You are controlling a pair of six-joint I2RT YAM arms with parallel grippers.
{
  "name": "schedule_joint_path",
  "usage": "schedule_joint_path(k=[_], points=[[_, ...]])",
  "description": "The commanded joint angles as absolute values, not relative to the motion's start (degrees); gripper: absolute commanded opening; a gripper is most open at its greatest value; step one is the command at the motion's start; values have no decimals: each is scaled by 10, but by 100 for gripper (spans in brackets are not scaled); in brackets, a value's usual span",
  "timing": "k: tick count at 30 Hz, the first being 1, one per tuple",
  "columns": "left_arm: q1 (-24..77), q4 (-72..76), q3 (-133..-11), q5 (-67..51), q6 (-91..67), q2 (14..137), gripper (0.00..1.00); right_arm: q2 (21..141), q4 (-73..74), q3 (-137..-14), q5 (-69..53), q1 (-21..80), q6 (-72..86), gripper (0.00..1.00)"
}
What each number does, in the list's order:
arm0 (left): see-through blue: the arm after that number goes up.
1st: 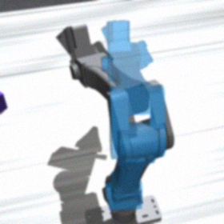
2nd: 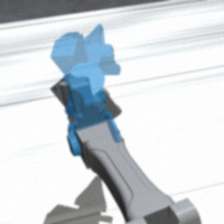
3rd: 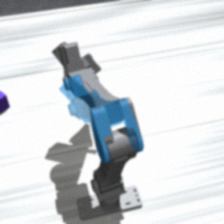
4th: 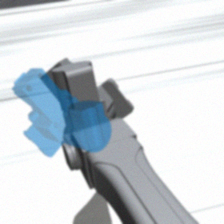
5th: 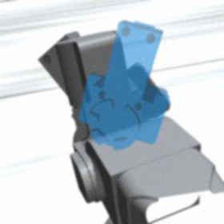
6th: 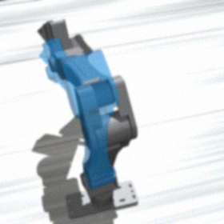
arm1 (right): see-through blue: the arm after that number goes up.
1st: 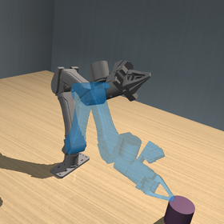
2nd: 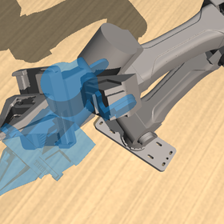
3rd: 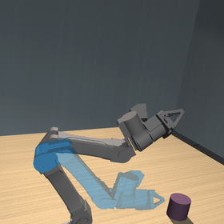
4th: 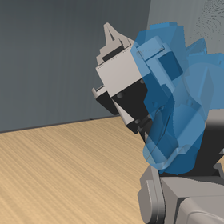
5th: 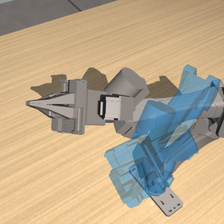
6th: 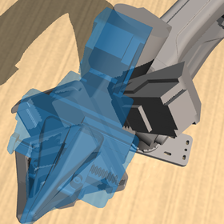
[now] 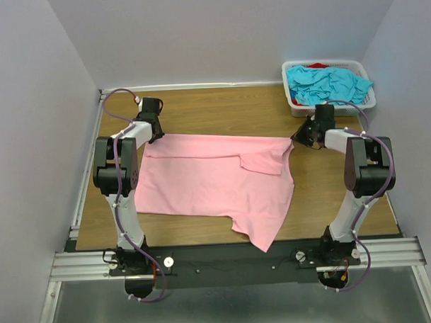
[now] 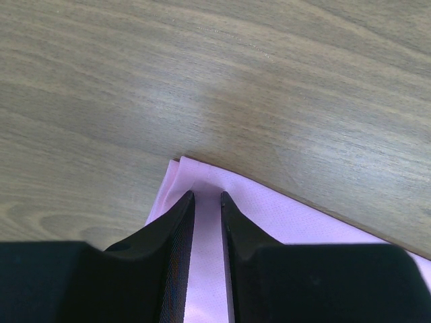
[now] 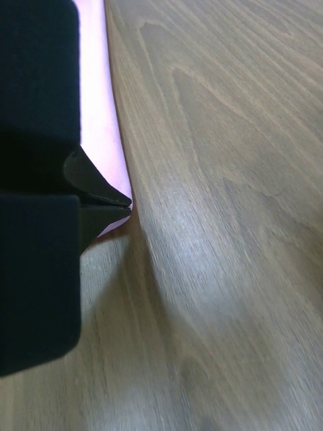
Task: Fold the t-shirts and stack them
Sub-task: Fold the tshirt
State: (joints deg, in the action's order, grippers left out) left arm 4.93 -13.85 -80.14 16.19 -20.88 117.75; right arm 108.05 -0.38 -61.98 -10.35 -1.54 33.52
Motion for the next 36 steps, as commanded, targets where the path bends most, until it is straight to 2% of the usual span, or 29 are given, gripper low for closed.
schedule_joint_path(k=[1,12,16,17,20,23,31,36], points=[[45,-163,-791,181,-202,1202,31,1085,-13,-626,-91,-36,347,3],[45,-164,-792,186,-200,1209,31,1112,-13,-646,-97,-47,354,4],[45,-164,-794,181,-200,1201,40,1113,-11,-653,-115,-46,335,14],[46,-164,-794,178,-200,1198,42,1101,-11,-652,-125,-46,327,20],[48,-163,-796,176,-201,1176,45,1069,-4,-642,-133,-46,310,28],[53,-167,-804,164,-209,1147,48,1015,21,-625,-128,-45,290,33],[76,-168,-789,132,-226,1005,57,868,86,-542,-132,-19,293,34],[92,-142,-706,122,-221,888,59,817,84,-472,-197,-3,342,34]])
